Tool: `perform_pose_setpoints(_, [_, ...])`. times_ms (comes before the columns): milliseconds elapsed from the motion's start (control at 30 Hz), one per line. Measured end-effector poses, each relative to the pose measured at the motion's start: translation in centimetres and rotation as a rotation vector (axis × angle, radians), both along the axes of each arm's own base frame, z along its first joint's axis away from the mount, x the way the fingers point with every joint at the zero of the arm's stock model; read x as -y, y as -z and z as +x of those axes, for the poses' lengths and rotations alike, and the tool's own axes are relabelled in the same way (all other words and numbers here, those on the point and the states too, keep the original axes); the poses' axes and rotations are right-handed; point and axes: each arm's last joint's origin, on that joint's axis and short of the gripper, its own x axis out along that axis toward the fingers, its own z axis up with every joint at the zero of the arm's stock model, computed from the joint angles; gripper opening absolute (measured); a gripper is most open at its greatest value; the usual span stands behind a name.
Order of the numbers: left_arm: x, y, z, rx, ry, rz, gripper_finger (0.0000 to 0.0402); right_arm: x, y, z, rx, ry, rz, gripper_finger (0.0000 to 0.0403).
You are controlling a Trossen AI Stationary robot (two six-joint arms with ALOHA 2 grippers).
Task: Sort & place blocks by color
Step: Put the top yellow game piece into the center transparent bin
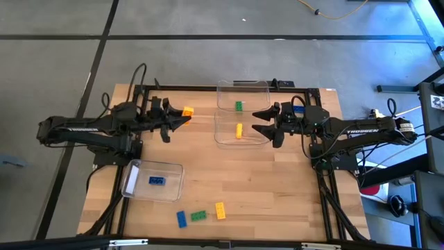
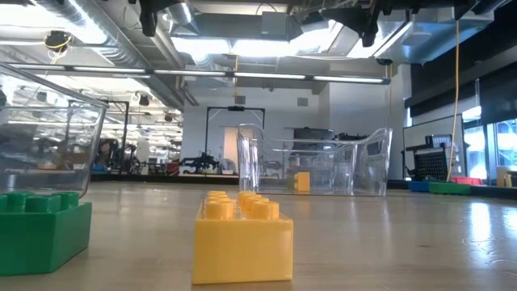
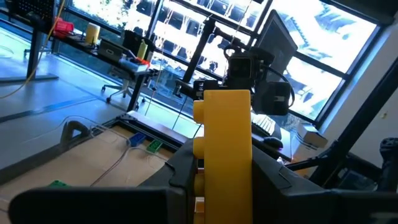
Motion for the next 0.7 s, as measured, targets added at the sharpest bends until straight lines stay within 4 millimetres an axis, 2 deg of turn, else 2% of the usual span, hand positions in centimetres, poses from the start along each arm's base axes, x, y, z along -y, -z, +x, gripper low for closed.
perform_pose_setpoints(133, [0.0,0.0,0.1,-0.001,0.000,-0.001,0.0079,0.0,0.0,0.0,0.001,0.014,0.014,0.0316])
perform_pose_setpoints(233, [0.0,0.6,1.2,-0.032,0.019,-0.003,0.0079,0.1,0.6,0.7,-0.015,0.034,0.056,0.0316])
perform_pose_setpoints(367, [0.3,1.9,4.1,-0.102,0.085,-0.009,0.0079,0.2,1.8,2.7,-0.024,0.026,0.055,0.0316])
perform_pose_setpoints(567, [1.1,1.9,9.1,-0.189,0.162,0.002,0.0079,-0.2,3.8,6.1,0.046,0.000,0.054,0.0316])
perform_pose_setpoints(700, [1.3,1.3,11.5,-0.198,0.179,0.040,0.0079,-0.6,3.9,8.0,0.078,-0.019,0.053,0.0316])
